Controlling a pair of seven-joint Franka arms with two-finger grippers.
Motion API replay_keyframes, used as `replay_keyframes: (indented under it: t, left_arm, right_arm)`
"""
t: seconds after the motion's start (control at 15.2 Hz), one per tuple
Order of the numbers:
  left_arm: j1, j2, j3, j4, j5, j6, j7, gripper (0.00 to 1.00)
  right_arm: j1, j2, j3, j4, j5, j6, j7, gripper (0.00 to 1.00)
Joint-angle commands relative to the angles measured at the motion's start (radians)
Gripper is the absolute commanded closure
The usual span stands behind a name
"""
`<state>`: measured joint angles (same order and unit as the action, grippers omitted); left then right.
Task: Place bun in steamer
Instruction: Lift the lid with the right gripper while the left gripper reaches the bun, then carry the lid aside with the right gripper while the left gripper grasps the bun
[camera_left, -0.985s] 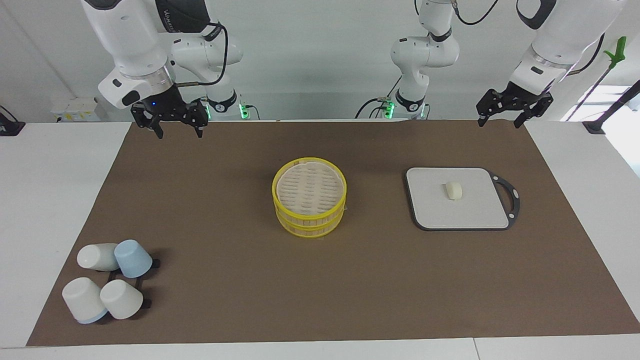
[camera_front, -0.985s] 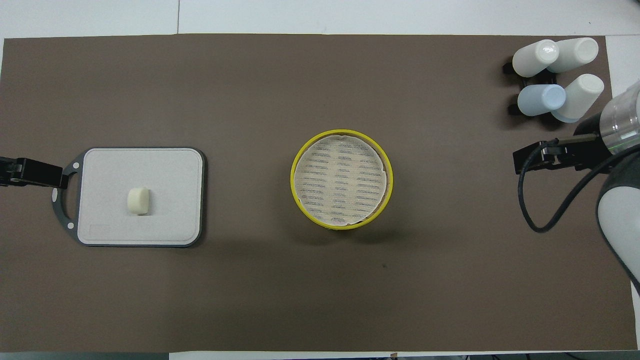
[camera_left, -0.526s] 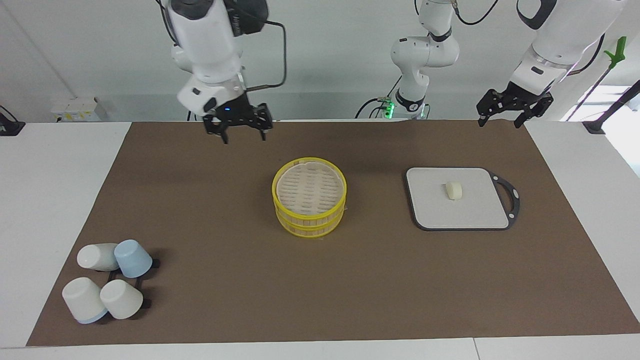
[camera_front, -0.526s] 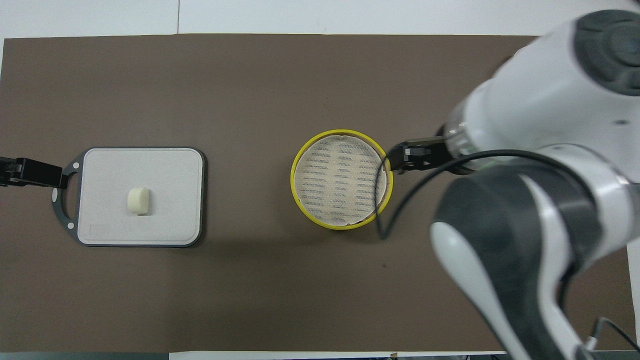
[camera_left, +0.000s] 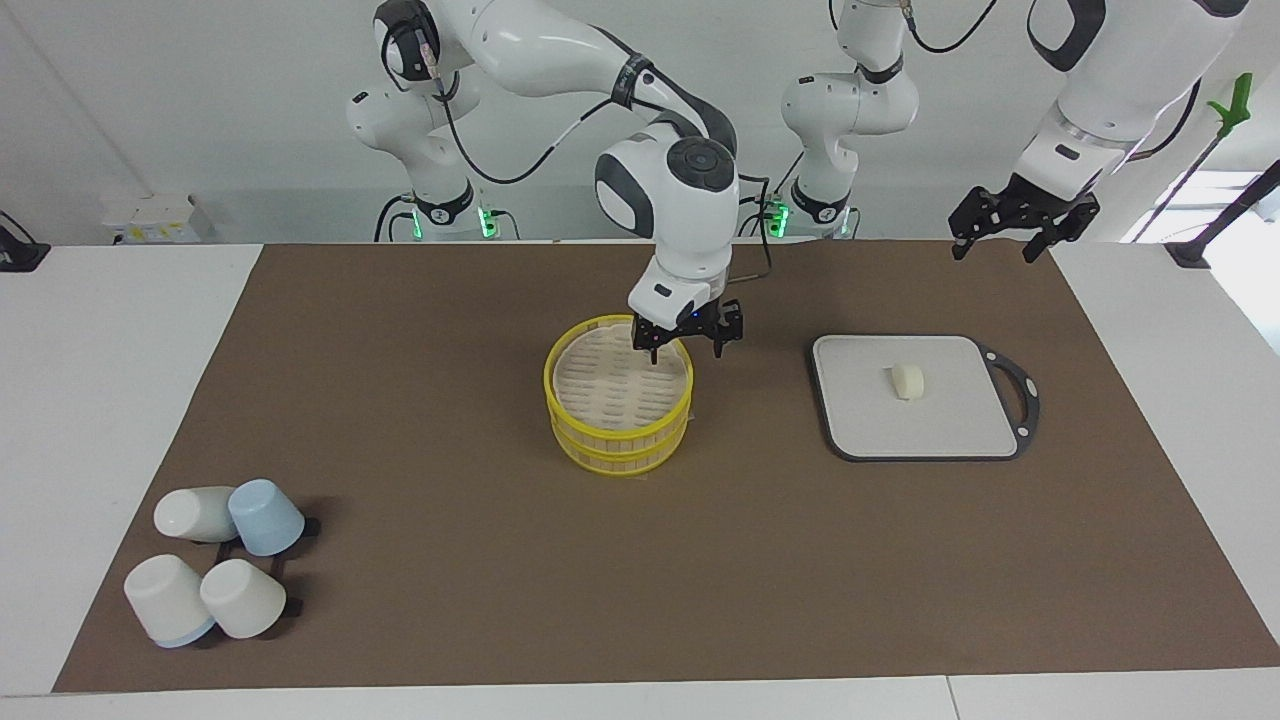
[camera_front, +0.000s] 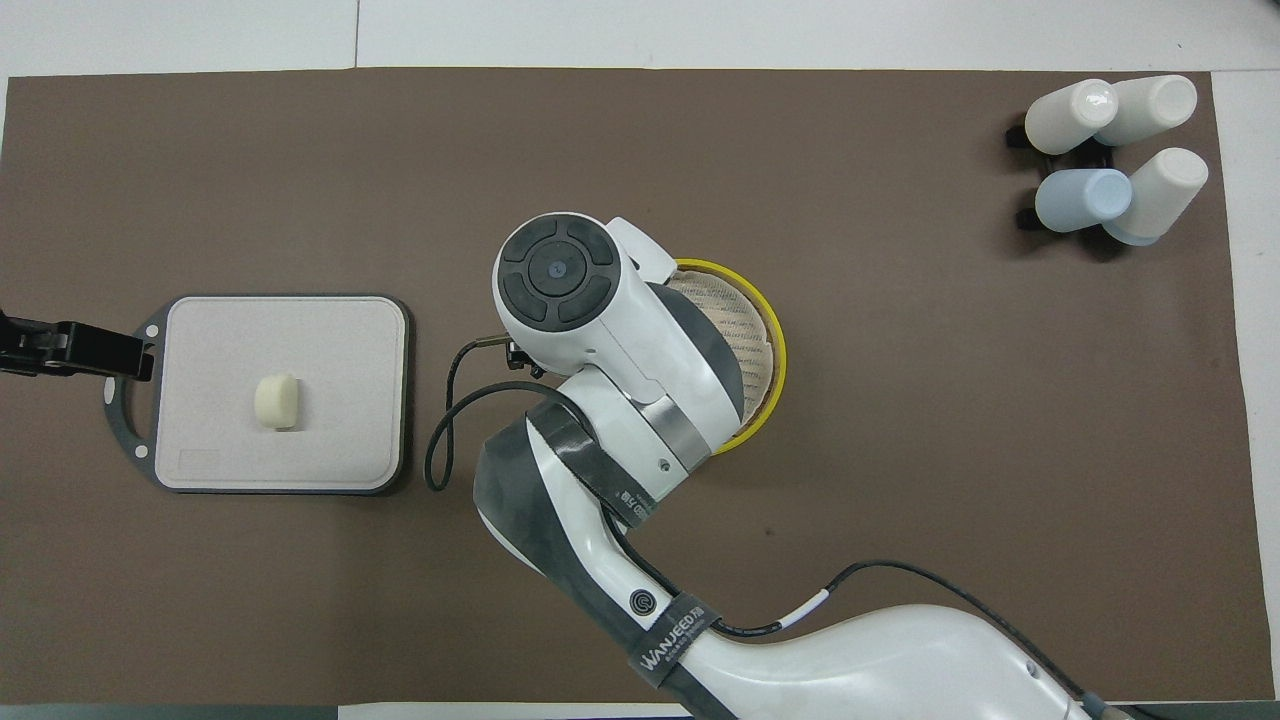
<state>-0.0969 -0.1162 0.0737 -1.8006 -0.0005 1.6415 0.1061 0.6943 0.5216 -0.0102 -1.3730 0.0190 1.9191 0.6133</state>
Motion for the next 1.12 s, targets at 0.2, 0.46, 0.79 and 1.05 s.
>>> replay_keyframes:
  t: [0.2, 0.46, 0.79, 1.05]
  left_arm:
    - [-0.004, -0.051, 0.006, -0.509, 0.014, 0.493, 0.007, 0.0]
    - [-0.015, 0.062, 0.005, -0.594, 0.014, 0.701, 0.007, 0.0]
    - [-0.018, 0.101, 0.005, -0.622, 0.014, 0.798, 0.003, 0.0]
    - [-0.014, 0.113, 0.005, -0.645, 0.014, 0.848, 0.006, 0.03]
  right_arm:
    - [0.028, -0.069, -0.001, -0.17, -0.005, 0.121, 0.02, 0.0]
    - [0.031, -0.095, 0.0, -0.247, -0.005, 0.179, 0.014, 0.32]
    - [0.031, -0.098, 0.0, -0.241, -0.004, 0.163, 0.016, 1.0]
    - [0.028, -0.097, -0.002, -0.213, -0.01, 0.12, 0.016, 1.0]
